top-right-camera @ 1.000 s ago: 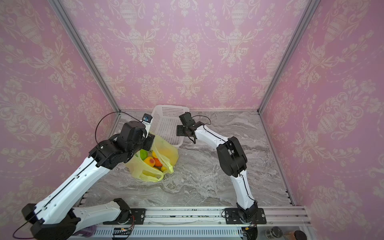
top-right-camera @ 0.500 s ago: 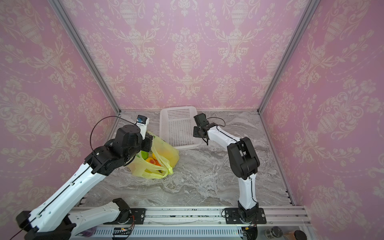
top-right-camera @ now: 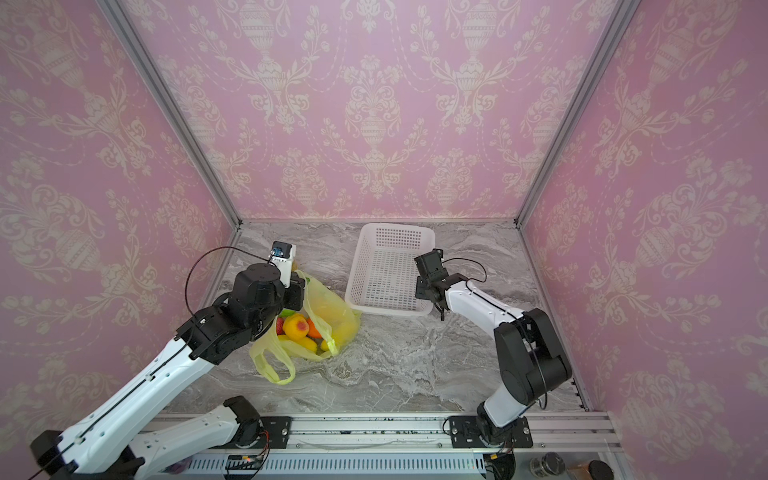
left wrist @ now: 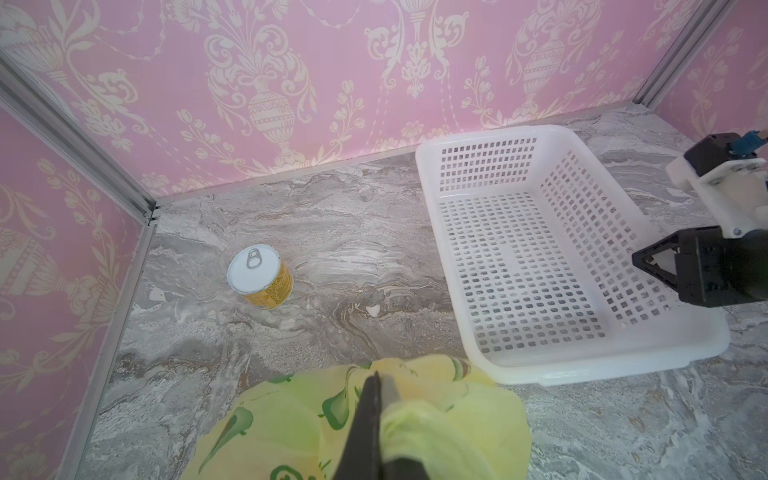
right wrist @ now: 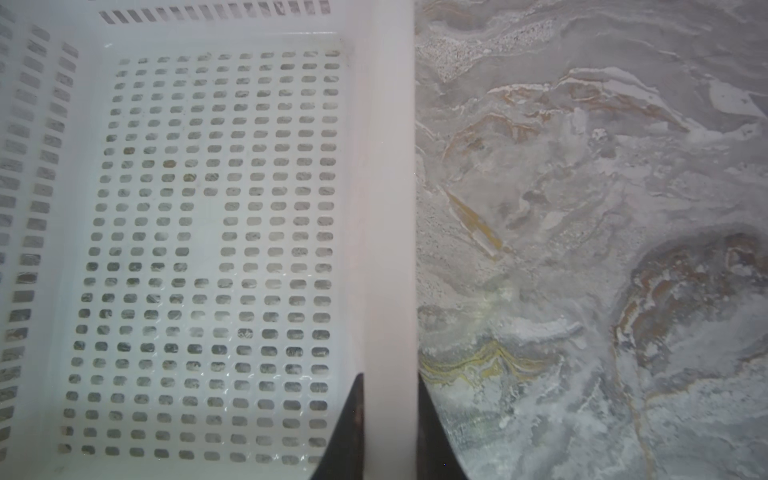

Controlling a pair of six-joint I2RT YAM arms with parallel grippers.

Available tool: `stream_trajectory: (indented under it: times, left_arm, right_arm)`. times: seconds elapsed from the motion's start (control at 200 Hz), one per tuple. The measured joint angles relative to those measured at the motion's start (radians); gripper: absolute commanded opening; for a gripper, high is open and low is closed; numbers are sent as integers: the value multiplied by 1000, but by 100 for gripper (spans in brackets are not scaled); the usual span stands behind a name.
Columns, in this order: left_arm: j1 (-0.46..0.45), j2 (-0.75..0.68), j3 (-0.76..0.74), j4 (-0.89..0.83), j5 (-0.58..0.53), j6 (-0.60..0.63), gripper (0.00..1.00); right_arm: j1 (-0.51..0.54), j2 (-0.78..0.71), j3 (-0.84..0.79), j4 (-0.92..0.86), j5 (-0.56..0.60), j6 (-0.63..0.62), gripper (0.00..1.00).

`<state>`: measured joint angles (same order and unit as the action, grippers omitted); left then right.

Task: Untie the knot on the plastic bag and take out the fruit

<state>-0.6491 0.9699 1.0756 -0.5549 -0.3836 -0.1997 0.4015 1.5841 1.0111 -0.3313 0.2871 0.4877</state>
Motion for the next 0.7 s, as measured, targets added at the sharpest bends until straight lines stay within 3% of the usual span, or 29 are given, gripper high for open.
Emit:
stream_trajectory:
  times: [0.18,0.41,0.495,0.695]
  left_arm:
    - [0,-2,-2,14,-7,0,0]
    - [1,-16,-17,16,-7,-1,0]
    - [4,-21,-18,16,-6,-1,0]
    - [5,-19,-18,16,-2,-2,0]
  right_arm:
    - [-9,-107,-109,3,32,24,7]
    - [-63,-325,-253,-40,63,40,15]
    - [-64,-376,-280,-57,70,44,25]
    - [-62,-596,-364,-113,76,57,70]
